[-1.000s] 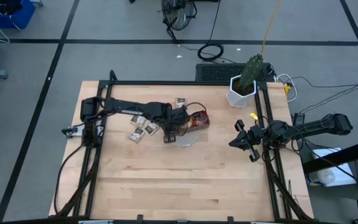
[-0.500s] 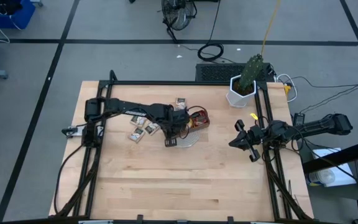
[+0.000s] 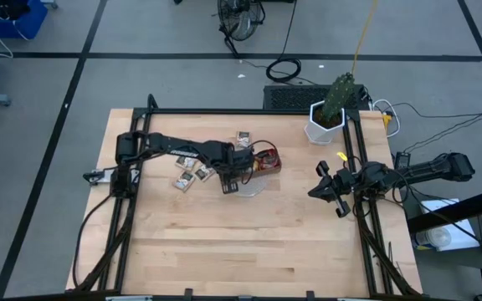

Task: Pick & Place Tea
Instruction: Put the tan gold tea bag into the left section of the wood organizer

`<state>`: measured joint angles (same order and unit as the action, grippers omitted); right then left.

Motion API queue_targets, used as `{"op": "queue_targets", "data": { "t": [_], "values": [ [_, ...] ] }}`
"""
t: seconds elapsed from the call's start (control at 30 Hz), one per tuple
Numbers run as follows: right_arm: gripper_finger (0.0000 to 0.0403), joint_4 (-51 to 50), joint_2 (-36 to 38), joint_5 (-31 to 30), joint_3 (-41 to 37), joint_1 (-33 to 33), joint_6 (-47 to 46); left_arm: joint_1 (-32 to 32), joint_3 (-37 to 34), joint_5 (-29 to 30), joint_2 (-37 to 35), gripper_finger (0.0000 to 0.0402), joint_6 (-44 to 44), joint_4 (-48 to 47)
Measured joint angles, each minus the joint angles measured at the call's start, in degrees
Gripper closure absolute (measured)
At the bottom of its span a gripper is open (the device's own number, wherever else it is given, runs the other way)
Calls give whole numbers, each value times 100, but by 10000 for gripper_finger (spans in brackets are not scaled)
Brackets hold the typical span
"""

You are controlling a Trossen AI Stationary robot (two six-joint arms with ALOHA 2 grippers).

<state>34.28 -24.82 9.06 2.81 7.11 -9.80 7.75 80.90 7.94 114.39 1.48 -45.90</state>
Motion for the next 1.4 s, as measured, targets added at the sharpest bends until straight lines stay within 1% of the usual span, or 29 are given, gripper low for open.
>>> {"op": "queue_targets", "data": {
  "t": [0.3, 0.4, 0.53, 0.7, 0.8, 0.87, 0.93, 1.0, 1.07, 1.1, 1.13, 1.17, 1.23, 1.27, 1.3, 1.33, 1.4],
  "values": [
    [403, 0, 0, 0, 0, 0, 0, -126, -1, 588, 0, 399, 163, -174],
    [403, 0, 0, 0, -1, -1, 2, -191, 0, 595, 0, 395, 140, -219],
    [403, 1, 0, 0, -1, -1, 1, -279, 31, 404, 0, 386, 11, -284],
    [403, 0, 0, 0, 0, 0, 0, -407, 455, 421, -2, 385, 79, -837],
    [403, -2, 0, 0, -1, -1, 0, -495, 663, 487, -102, 394, 54, -883],
    [403, -1, 1, 1, 0, 0, 2, -542, 753, 552, -212, 398, -131, -747],
    [403, 6, -2, 0, 0, -2, 0, -572, 750, 776, -347, 397, -264, -715],
    [403, 0, 0, 0, 0, 0, 2, -555, 743, 1207, -506, 391, -426, -746],
    [403, 4, -2, 0, 0, -2, 0, -414, 698, 1727, -772, 383, -643, -695],
    [403, 4, -4, 0, -1, -2, 0, -278, 643, 1814, -935, 381, -884, -525],
    [403, 2, -5, 0, 0, 0, 2, -90, 525, 1650, -1114, 381, -1244, -234],
    [403, 3, -5, 0, -1, -1, 1, 148, 338, 1133, -1296, 382, -1668, 129],
    [403, 0, -5, 0, -1, -1, 1, 732, -153, -529, -1575, 391, -2406, 953],
    [403, 2, -5, 0, -2, -2, 2, 1052, -405, -1336, -1654, 395, -2592, 1451],
    [403, 4, -7, 0, 0, 0, 0, 1380, -612, -1862, -1696, 397, -2630, 1910],
    [403, 4, -7, 0, 0, 0, 2, 1695, -787, -2212, -1718, 397, -2597, 2266],
    [403, 3, -7, 0, 0, 0, 1, 2267, -1082, -2665, -1675, 395, -2437, 2849]
  ]
}}
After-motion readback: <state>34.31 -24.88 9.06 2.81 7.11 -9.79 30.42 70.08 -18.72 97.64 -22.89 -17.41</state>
